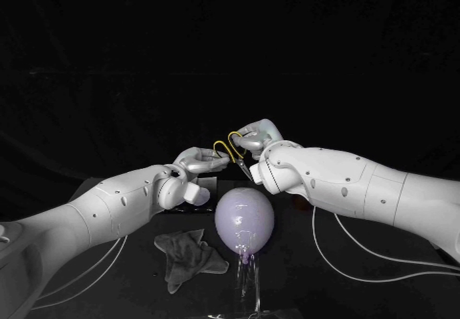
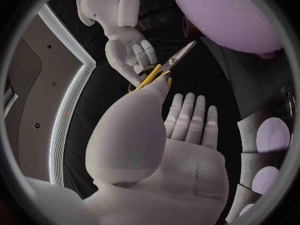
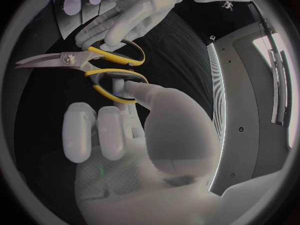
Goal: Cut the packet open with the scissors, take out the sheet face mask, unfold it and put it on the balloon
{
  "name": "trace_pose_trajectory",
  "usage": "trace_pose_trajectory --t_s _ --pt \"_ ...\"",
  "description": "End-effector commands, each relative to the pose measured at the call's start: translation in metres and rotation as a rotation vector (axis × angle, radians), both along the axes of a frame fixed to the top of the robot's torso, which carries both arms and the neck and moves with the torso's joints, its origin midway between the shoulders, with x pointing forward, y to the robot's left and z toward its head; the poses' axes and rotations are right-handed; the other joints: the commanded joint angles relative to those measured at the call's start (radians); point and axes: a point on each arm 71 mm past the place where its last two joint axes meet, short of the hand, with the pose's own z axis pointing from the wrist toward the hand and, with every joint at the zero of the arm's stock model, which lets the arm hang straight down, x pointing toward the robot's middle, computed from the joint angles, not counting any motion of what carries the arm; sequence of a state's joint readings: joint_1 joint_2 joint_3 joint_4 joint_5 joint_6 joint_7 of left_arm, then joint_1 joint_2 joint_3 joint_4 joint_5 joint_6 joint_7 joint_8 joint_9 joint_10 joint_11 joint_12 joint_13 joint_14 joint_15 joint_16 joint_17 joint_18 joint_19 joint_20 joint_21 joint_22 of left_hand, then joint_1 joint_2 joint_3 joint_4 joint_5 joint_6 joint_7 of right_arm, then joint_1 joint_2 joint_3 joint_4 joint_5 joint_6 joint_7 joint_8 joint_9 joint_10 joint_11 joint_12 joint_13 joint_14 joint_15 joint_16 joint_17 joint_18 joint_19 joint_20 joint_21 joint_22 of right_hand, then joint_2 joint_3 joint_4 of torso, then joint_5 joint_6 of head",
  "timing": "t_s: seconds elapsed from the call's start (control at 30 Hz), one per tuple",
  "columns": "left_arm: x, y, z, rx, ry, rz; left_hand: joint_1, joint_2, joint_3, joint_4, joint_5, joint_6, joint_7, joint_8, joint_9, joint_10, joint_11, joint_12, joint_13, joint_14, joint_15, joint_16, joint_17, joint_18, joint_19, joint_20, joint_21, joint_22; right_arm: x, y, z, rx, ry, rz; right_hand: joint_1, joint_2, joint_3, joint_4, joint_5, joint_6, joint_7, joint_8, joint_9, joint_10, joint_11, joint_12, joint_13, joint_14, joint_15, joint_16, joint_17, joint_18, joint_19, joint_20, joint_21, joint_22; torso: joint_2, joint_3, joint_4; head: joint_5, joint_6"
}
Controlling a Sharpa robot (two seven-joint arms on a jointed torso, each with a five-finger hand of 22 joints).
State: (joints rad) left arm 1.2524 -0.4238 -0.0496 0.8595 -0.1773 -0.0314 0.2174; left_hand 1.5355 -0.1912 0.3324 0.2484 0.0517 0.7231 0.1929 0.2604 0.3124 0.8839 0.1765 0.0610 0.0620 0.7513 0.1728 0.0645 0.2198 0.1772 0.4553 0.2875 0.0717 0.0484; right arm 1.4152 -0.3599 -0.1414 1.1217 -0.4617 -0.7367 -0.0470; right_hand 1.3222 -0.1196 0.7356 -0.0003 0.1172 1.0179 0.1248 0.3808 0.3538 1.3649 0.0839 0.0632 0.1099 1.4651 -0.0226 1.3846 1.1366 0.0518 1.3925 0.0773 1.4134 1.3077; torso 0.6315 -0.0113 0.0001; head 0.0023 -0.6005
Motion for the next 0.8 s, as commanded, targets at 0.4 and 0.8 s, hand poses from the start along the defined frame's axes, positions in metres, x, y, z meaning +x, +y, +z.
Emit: trace_pose_trajectory --t_s 0.4,0.8 --pt "-0.006 -0.016 0.001 -0.033 -0.005 -0.112 0.001 -0.013 -0.053 -0.005 -0.004 -0.006 -0.029 -0.004 -0.005 -0.03 -0.042 0.001 0.001 -0.064 -0.016 -0.006 -0.019 0.007 -0.043 -0.007 -0.015 -0.003 0.0 0.004 0.002 0.033 -0.01 0.002 -0.003 0.008 0.038 -0.044 0.01 0.001 -0.005 0.003 0.002 0.05 -0.042 0.004 0.002 0.029 -0.008 0.004 -0.001 0.011 -0.002 0.001 -0.002 0.016 -0.001 0.0004 0.0001 -0.001 -0.004" --pt "-0.007 -0.026 0.001 -0.107 0.031 -0.115 0.01 -0.002 -0.091 -0.011 -0.004 -0.05 -0.037 -0.026 -0.023 -0.075 -0.05 0.0 0.0 -0.085 -0.027 -0.003 -0.026 0.008 -0.042 -0.013 -0.015 -0.001 -0.003 0.012 0.002 0.037 -0.016 0.024 -0.004 0.008 0.039 -0.045 0.013 0.0 -0.005 0.003 0.003 0.05 -0.042 0.004 0.003 0.028 -0.008 0.003 -0.002 0.011 -0.003 0.001 -0.002 0.015 0.0 0.0002 0.0 0.001 0.0"
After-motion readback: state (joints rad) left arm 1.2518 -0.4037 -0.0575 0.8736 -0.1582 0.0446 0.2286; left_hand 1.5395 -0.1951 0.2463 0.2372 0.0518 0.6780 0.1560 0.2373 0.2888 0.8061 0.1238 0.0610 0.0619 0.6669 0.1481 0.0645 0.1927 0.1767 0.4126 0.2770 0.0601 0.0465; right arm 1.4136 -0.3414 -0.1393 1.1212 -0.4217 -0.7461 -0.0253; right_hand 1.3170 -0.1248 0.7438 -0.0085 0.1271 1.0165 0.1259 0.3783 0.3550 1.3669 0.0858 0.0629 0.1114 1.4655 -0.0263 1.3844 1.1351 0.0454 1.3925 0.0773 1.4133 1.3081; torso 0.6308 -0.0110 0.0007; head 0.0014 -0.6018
